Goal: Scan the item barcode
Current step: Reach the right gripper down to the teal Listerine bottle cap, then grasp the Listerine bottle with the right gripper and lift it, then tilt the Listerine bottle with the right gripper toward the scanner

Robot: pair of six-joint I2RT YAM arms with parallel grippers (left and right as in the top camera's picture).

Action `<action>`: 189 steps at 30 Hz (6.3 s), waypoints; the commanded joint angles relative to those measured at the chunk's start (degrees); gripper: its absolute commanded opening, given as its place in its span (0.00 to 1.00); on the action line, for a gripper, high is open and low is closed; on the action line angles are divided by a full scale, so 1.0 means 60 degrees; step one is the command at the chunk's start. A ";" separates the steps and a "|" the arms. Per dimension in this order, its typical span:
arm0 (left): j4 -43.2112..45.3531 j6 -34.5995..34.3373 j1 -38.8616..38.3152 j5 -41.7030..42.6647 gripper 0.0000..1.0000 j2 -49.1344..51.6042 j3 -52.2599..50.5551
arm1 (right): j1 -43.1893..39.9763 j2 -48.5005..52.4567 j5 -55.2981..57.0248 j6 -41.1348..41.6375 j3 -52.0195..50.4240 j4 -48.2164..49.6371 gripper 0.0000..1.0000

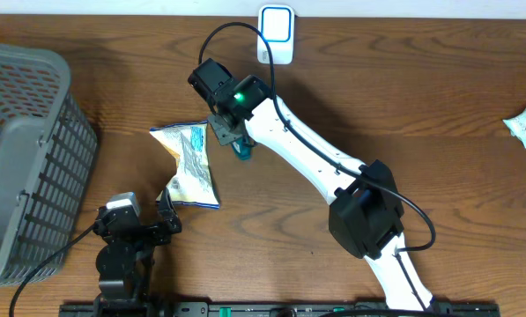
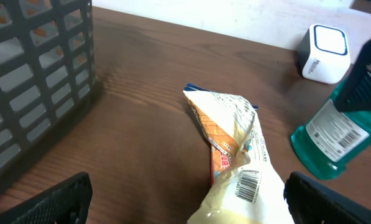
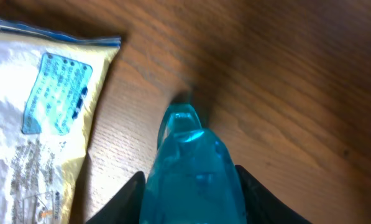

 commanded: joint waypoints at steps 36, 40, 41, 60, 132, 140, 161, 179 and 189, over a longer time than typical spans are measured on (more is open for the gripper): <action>0.0011 -0.0091 0.0055 -0.0015 0.98 -0.0058 -0.0022 | -0.0958 -0.1694 -0.4579 -0.4579 0.1348 -0.2186 0.99; 0.0011 -0.0087 0.0055 -0.0015 0.98 -0.0058 -0.0022 | -0.0973 -0.2288 -0.2907 0.0022 0.2211 -0.2200 0.99; 0.0011 -0.0091 0.0055 -0.0015 0.98 -0.0058 -0.0022 | -0.0973 -0.2375 -0.2605 0.0874 0.2215 -0.2299 0.99; 0.0011 -0.0091 0.0055 -0.0015 0.98 -0.0058 -0.0022 | -0.0984 -0.0856 -0.2758 0.2262 0.1555 -0.2787 0.99; 0.0011 -0.0091 0.0055 -0.0015 0.98 -0.0058 -0.0022 | -0.1960 -0.8287 -0.2820 -0.5570 -0.6798 0.1235 0.99; 0.0011 -0.0087 0.0055 -0.0015 0.98 -0.0058 -0.0022 | -0.1956 -0.7610 -0.4069 -0.6823 -0.9730 0.6557 0.99; 0.0011 -0.0091 0.0055 -0.0015 0.98 -0.0058 -0.0022 | -0.2197 -0.4761 -0.7395 -0.7537 -0.9085 0.9333 0.99; 0.0011 -0.0091 0.0055 -0.0015 0.98 -0.0058 -0.0022 | -0.2058 -0.3472 -0.7919 -0.7643 -0.8349 0.9103 0.81; 0.0011 -0.0087 0.0055 -0.0015 0.98 -0.0058 -0.0022 | -0.1978 -0.3493 -0.8204 -0.7227 -0.8236 0.8990 0.40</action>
